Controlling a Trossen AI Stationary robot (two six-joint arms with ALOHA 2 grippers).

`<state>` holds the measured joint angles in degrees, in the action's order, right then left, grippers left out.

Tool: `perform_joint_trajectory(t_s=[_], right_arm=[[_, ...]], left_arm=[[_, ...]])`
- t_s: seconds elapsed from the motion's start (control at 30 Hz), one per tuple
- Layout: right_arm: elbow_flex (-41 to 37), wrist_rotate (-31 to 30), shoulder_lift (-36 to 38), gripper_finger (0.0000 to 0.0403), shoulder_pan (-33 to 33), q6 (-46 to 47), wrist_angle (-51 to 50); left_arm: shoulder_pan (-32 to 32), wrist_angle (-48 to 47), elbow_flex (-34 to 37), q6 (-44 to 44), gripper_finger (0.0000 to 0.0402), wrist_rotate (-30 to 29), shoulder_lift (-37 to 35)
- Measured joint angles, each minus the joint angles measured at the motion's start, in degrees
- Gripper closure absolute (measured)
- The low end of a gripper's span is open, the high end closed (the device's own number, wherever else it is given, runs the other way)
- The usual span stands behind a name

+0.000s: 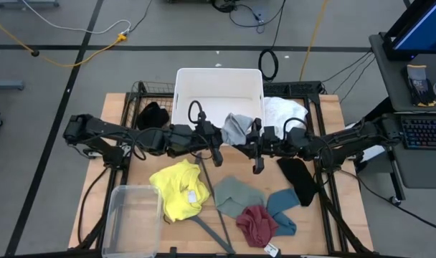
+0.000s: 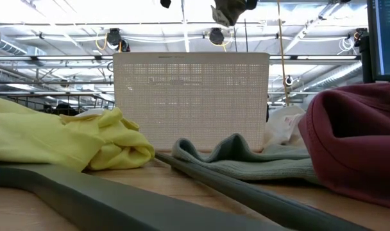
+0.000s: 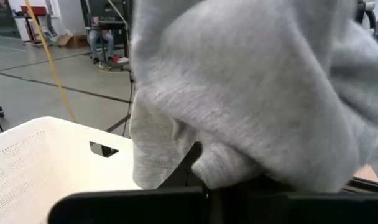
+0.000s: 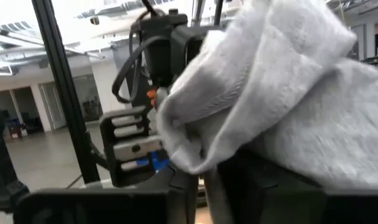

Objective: Pick & Place Cloths
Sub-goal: Put the gray underwear into the wired basket

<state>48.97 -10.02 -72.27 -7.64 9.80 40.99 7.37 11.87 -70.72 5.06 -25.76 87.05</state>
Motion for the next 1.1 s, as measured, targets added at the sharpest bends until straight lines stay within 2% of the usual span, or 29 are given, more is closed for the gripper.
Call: perform_joint_trajectory(t_s=[0.17,0.5,0.7,1.1], right_arm=[[0.0,2.8,0.0,0.03,0.0,0.0,-1.3],[0.0,4.3,0.9,0.0235,0.0,0.0,-10.4],[0.0,4.5,1.7,0.0227,-0.7,0.0,-13.5],[0.0,4.3,3.6,0.0238,-1.0,0.0,-15.6]], left_arm=[[0.2,-2.6,0.0,1.0,0.0397,-0.4,-1.1],[1.4,-13.3,-0.1,1.5,0.04,-9.8,-7.4],[3.6,-21.6,0.1,1.4,0.04,-16.9,-13.2],[8.6,-29.3,0.0,1.1,0.0401,-34.0,-21.4]])
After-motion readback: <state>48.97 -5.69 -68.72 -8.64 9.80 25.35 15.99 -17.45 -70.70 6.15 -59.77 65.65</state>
